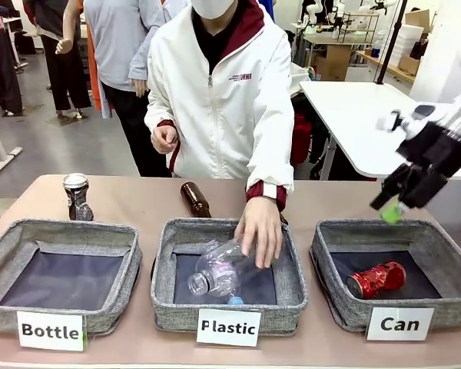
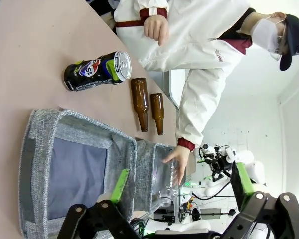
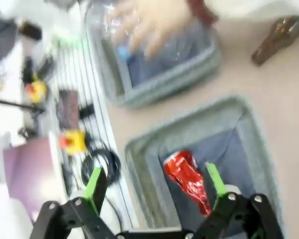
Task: Sort the can waste into the basket.
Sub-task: Pick up the can waste from the table and place it in the right Fabric basket.
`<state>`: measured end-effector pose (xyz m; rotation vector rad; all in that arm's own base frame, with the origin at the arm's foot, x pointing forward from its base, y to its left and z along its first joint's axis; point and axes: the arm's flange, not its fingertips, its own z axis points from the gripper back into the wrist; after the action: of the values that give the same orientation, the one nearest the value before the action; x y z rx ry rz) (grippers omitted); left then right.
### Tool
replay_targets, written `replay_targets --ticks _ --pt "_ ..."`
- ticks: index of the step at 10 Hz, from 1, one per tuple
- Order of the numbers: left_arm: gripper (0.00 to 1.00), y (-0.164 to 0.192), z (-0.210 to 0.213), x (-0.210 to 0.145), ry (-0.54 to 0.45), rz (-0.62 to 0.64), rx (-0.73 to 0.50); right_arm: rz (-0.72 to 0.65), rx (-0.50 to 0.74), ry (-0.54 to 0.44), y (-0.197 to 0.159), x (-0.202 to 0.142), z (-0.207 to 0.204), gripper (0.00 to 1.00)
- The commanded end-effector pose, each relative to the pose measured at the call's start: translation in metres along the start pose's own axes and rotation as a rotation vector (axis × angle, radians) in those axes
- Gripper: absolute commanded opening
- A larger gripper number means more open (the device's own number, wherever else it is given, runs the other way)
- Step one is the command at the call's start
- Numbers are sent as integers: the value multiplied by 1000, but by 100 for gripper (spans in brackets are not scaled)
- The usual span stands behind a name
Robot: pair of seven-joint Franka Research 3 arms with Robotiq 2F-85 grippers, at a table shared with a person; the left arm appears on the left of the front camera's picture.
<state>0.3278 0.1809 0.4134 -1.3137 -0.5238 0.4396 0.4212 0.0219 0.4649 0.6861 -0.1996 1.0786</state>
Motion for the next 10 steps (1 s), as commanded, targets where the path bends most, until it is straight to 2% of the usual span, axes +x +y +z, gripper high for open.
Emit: replay_targets --ticks 1,2,3,5,6,7,8,9,10 --pt "100 1 2 -3 13 -18 1 -147 62 -744 -15 -10 22 100" --pt "100 1 2 -3 13 -18 1 -181 112 -926 -23 -25 39 100" --pt "100 1 2 -3 13 -18 1 -265 165 -1063 -33 -39 52 100" --pt "100 1 2 -3 13 -18 1 -323 158 -1223 -56 -81 77 100" --pt "100 1 2 -3 13 -18 1 -321 160 -1268 -62 -103 85 100" --pt "100 1 2 -3 13 -18 1 -299 129 -1236 -67 -119 85 100" --pt "100 1 2 -3 13 -18 1 -291 67 -1155 -74 -126 80 100" --pt "100 1 2 -3 13 -18 1 -377 150 -1097 -66 -120 97 100" --pt "100 1 2 -3 13 -18 1 -377 150 -1097 -66 -120 97 100"
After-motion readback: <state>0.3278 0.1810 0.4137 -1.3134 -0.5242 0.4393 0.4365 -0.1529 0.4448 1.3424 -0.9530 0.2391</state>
